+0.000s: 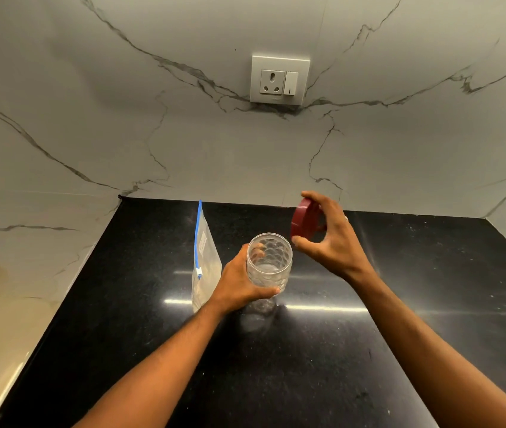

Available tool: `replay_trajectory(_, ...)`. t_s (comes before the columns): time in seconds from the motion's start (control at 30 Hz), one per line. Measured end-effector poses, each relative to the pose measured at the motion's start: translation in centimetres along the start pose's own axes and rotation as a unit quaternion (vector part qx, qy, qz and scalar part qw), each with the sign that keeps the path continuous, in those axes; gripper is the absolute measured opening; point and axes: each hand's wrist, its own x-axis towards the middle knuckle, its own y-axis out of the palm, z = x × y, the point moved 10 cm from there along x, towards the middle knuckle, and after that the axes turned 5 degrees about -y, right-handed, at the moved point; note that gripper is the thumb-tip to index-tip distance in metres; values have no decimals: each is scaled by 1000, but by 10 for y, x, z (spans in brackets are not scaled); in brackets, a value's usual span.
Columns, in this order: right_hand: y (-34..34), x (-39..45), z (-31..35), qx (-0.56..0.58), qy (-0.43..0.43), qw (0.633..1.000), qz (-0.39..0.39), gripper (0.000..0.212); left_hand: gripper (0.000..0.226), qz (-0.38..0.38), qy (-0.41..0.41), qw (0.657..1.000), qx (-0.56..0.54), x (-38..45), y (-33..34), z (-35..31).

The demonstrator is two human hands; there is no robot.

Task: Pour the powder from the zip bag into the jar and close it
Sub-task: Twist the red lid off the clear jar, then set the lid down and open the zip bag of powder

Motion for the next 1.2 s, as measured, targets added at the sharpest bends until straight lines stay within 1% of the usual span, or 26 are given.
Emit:
replay_trajectory(0.1, 8, -25, -43, 81, 87, 991, -65, 78, 88, -13, -12, 1000, 14, 0, 1, 6)
replay_trajectory(0.17, 16, -44, -67, 110, 124, 982, -94, 77, 86, -17, -18, 999, 23, 0, 2, 11)
replay_trajectory(0.23, 26, -61, -83, 95, 141, 980, -106, 74, 86, -16, -23, 999, 31, -2, 4, 17)
replay_trajectory(0.33, 39, -81, -100, 40, 158, 979, -120, 71, 90, -12, -32, 999, 33, -4, 7, 28)
replay_trajectory(0.4, 46, -92, -108, 20, 164, 978, -126, 63, 92, -16, -39, 999, 33, -5, 9, 34)
replay_trajectory(0.47, 57, -102, -116, 9, 168, 980, -109, 52, 94, -19, -45, 998, 35, -7, 10, 38)
replay_trajectory(0.6, 73, -120, -128, -14, 170, 981, -88, 47, 92, -19, -51, 998, 38, -10, 14, 43)
replay_trajectory(0.63, 76, -123, -129, -25, 167, 982, -86, 48, 90, -20, -52, 998, 37, -11, 14, 44)
replay_trajectory(0.67, 79, -127, -131, -39, 170, 981, -81, 55, 89, -22, -52, 998, 34, -13, 14, 45)
replay_trajectory(0.77, 87, -137, -140, -79, 201, 974, -68, 84, 90, -25, -57, 998, 26, -16, 15, 48)
replay_trajectory(0.87, 95, -145, -148, -109, 224, 968, -41, 103, 97, -23, -65, 997, 19, -18, 18, 53)
replay_trajectory(0.93, 99, -147, -153, -129, 234, 963, -23, 108, 101, -22, -69, 997, 18, -18, 20, 56)
replay_trajectory(1.0, 102, -148, -155, -140, 244, 960, -12, 110, 101, -21, -75, 997, 21, -19, 20, 57)
replay_trajectory(1.2, 106, -146, -158, -165, 244, 956, 11, 104, 93, -19, -77, 997, 21, -24, 19, 53)
